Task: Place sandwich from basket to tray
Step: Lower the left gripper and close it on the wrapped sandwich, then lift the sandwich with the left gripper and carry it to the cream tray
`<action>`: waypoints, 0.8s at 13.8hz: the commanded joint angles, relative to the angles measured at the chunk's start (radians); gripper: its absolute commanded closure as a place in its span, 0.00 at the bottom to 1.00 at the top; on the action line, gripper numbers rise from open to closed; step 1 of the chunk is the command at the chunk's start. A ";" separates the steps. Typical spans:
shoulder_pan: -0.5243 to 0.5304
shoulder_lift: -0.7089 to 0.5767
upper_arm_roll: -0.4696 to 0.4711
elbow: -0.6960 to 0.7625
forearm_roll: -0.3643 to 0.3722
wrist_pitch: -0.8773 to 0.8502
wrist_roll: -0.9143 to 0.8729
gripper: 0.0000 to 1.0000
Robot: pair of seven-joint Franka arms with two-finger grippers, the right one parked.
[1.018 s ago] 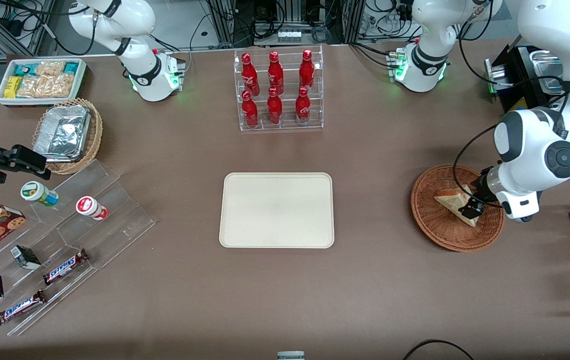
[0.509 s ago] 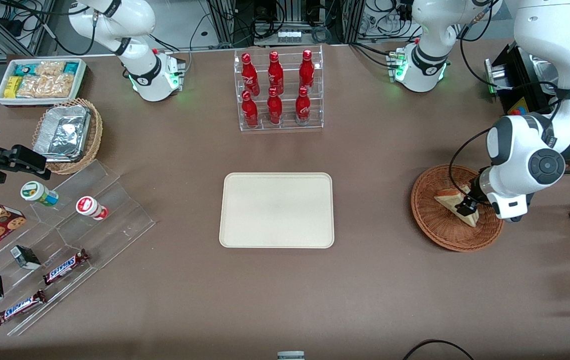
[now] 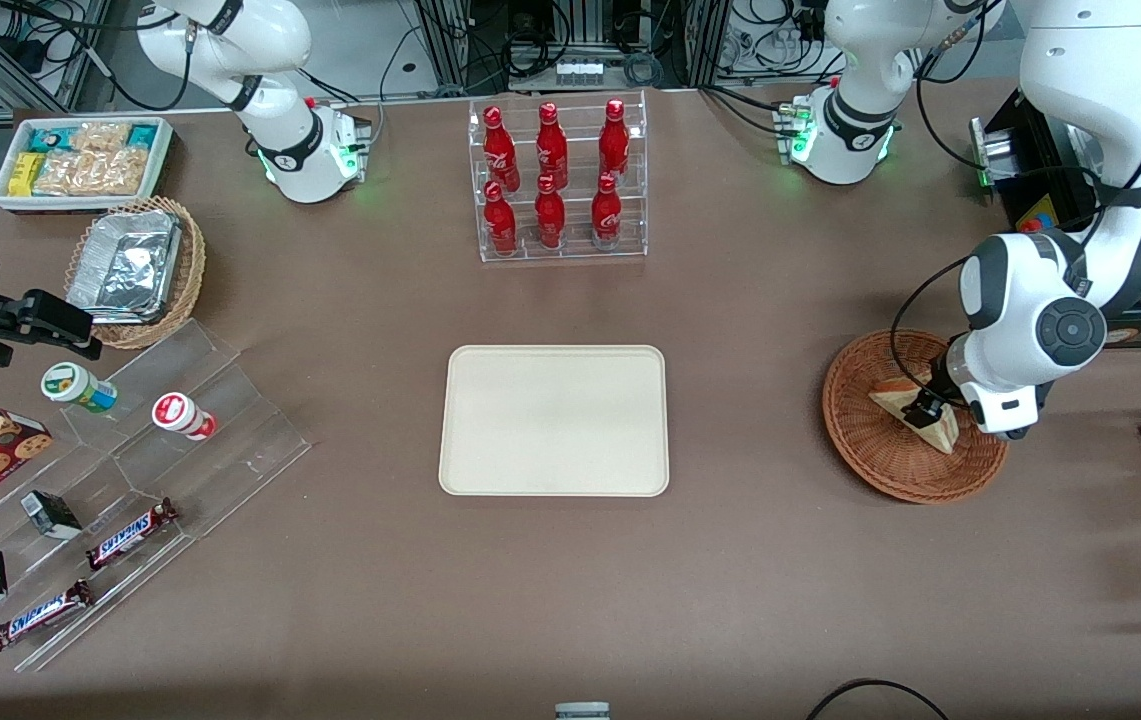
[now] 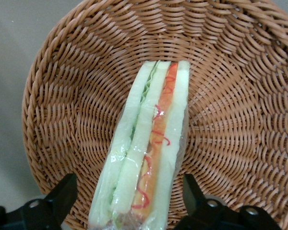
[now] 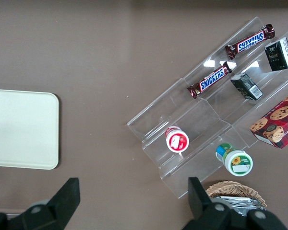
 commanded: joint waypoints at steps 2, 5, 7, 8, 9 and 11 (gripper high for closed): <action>-0.006 -0.002 0.002 0.023 0.017 -0.008 -0.016 0.84; -0.011 -0.011 0.001 0.078 0.019 -0.110 0.011 0.94; -0.029 -0.028 -0.005 0.115 0.020 -0.191 0.025 0.94; -0.054 -0.046 -0.004 0.132 0.026 -0.238 0.036 0.94; -0.074 -0.066 -0.004 0.153 0.035 -0.295 0.047 0.94; -0.161 -0.080 -0.005 0.220 0.037 -0.404 0.048 0.94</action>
